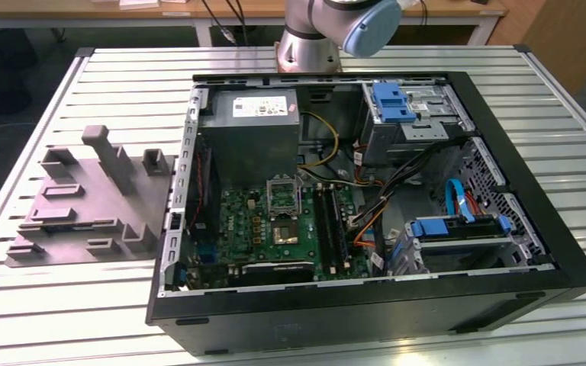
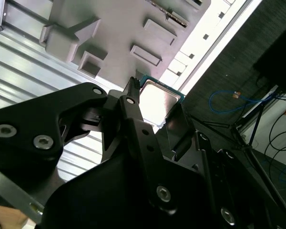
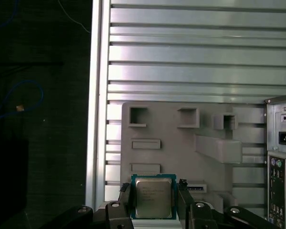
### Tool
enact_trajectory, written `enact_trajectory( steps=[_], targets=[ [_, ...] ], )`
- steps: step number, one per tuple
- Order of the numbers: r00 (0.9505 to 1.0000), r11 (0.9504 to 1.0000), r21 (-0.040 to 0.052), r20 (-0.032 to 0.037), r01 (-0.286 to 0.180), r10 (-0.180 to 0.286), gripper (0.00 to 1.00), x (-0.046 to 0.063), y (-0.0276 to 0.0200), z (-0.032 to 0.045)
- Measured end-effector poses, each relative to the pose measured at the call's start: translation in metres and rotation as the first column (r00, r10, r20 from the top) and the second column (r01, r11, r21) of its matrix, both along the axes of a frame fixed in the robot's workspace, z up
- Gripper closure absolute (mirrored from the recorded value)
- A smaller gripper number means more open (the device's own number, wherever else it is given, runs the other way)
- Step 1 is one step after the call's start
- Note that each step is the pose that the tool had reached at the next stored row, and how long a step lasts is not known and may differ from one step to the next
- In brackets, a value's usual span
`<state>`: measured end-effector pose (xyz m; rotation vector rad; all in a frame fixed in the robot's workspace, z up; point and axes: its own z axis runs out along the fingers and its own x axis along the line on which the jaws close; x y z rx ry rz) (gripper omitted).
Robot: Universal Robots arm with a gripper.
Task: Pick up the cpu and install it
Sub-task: 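Pick up the cpu and move it towards the insertion slot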
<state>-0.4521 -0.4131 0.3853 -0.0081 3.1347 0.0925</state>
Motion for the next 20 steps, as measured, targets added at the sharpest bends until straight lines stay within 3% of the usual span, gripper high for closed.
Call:
enact_trajectory(
  steps=[18, 20],
  targets=[
    [1.0000, 1.0000, 0.0000, 0.0001, 0.000, 0.000, 0.53, 0.006, 0.0000, -0.0001],
    [1.0000, 1.0000, 0.0000, 0.0000, 0.000, 0.000, 0.53, 0.012, 0.0000, 0.0000]
  ],
)
